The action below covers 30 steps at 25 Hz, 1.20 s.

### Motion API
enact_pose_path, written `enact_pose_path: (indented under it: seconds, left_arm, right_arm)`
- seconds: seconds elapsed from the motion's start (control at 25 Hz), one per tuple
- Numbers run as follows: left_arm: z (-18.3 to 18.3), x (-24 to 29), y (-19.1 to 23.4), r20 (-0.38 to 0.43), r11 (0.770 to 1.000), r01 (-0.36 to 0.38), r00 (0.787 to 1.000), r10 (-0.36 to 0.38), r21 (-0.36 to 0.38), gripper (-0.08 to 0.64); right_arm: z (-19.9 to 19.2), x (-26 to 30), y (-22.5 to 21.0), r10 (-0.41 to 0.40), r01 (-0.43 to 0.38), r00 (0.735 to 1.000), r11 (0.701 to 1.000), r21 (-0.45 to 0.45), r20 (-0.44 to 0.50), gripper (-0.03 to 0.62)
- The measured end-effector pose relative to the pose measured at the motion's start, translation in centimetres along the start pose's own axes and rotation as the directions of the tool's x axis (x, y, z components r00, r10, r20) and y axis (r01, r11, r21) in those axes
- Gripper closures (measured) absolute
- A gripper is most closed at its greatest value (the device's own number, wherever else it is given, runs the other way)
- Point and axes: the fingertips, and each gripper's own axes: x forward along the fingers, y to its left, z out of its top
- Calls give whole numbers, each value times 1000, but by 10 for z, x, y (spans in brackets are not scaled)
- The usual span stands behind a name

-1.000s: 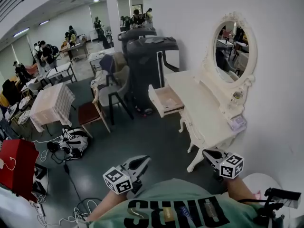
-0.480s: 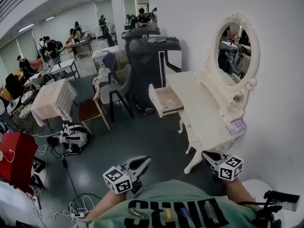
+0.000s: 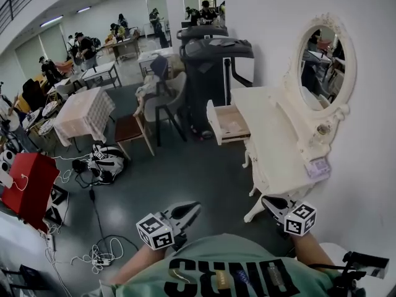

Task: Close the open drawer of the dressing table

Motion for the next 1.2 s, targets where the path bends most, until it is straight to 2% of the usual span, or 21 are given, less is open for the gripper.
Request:
enact_pose_path:
  seconds: [0.16,0.32,0.48,0.68,0.8,1.2]
  left_arm:
    - [-2,-4,7,-9,1000,-22,1000,22,-4,552]
    - [6,-18,33,12,999,-28,1000,29,-17,552]
    - [22,-34,76,41,1000,-6,999,7,-21,552]
    - [62,-71,143,48,1000,20,999,-21,24,552]
    - [82,-89,182,46,999,24,999,-26,45,552]
    - [104,-126,276,28,999,41,999,-41,5,552]
  right_arm:
    - [-6,14,-5,21,-20,1000,1000,12,-16,580]
    - [0,42,0,26,-26,999,1000,9,-31,580]
    - [23,88,5,10,-11,999,1000,-21,-34,580]
    - [57,158,26,-7,5,1000,998,-62,-30,580]
    - [73,195,30,-29,28,999,998,-53,-20,580]
    - [92,285,32,-78,75,993,997,-35,-87,580]
